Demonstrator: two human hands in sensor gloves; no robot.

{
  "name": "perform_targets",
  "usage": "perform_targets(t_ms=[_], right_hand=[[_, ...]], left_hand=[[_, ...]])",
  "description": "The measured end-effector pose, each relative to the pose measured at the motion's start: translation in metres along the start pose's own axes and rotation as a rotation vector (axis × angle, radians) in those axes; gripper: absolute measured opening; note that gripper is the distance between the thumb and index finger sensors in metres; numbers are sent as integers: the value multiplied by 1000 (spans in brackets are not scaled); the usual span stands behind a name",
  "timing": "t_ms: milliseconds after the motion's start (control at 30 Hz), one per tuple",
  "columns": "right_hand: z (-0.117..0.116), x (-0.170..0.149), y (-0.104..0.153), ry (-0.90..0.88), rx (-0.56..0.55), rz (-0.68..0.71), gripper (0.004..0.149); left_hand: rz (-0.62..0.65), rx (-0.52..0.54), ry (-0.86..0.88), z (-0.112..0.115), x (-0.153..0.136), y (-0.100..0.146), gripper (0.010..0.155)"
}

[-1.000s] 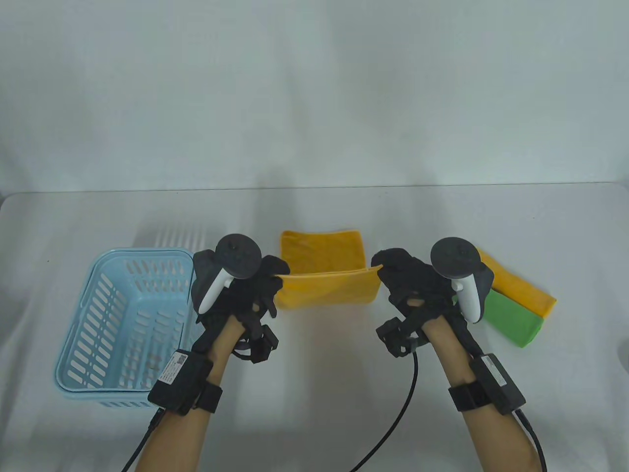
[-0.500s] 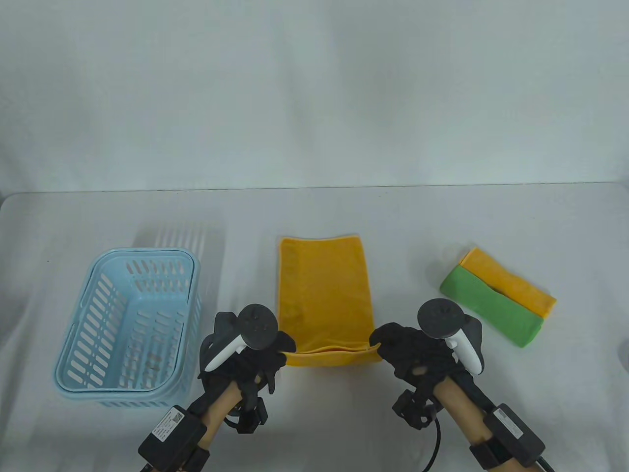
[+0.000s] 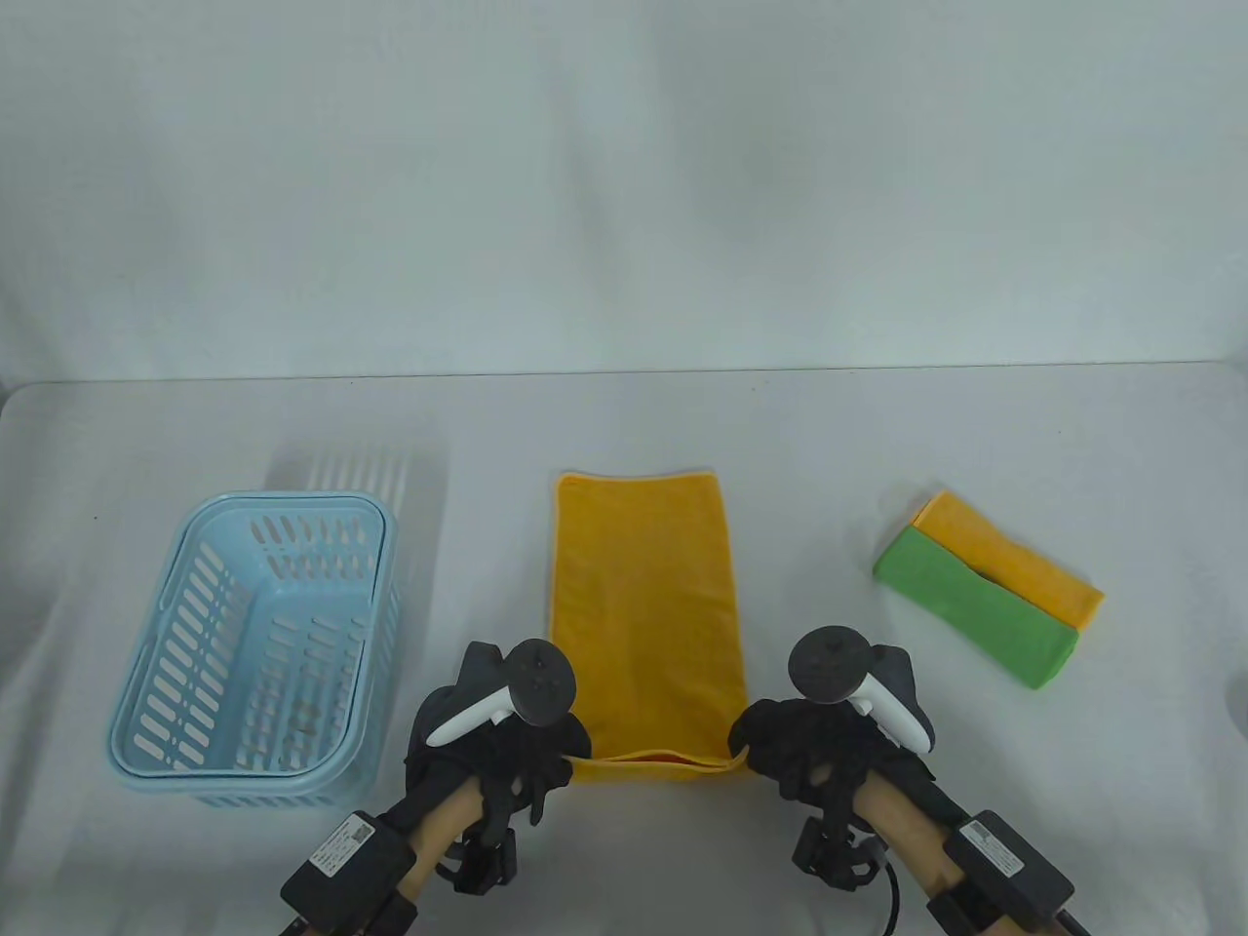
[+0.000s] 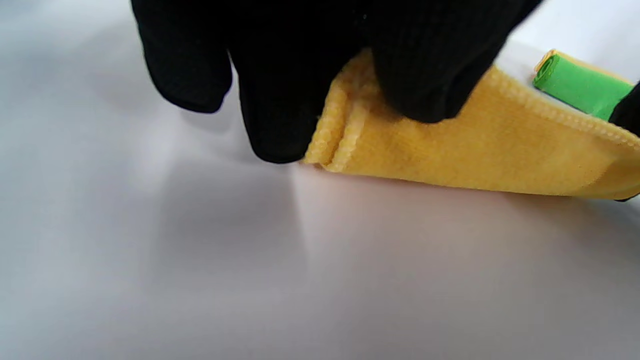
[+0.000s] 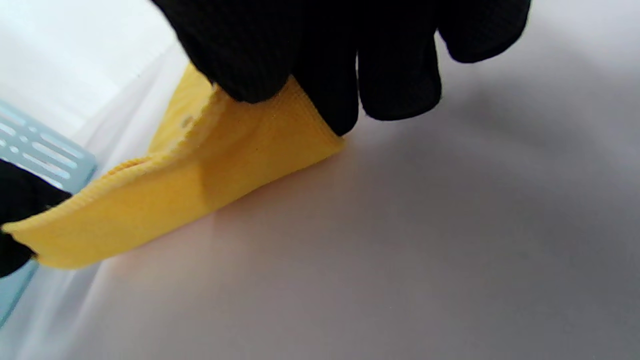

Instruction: Roll square towel into towel roll

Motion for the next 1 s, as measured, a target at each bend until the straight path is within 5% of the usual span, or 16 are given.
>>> perform_targets(t_ms=[367,633,1000], right_hand=[[-2,-4,0,3,27,-33,41],[2,-16,-10,-71,-121,-152,43],[-4,-14,-22,93,-267,-245,43]], left_hand=[[-52,-41,-33,4,-8,-5,45],[-167,62,68,-3,-25,-11,46],[-328,217,-154,-4,-23,-20,51]])
Point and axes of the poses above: the tracker on the back of each hand, its own x axis roughly to the thumb side, its own y axis roughly from the fingertips to the wrist, z = x × y, the point moved 1 cm from there along -y, roughly from the wrist to the fingertips, and after that the axes turned 12 degrees about z, right-handed, at the moved point
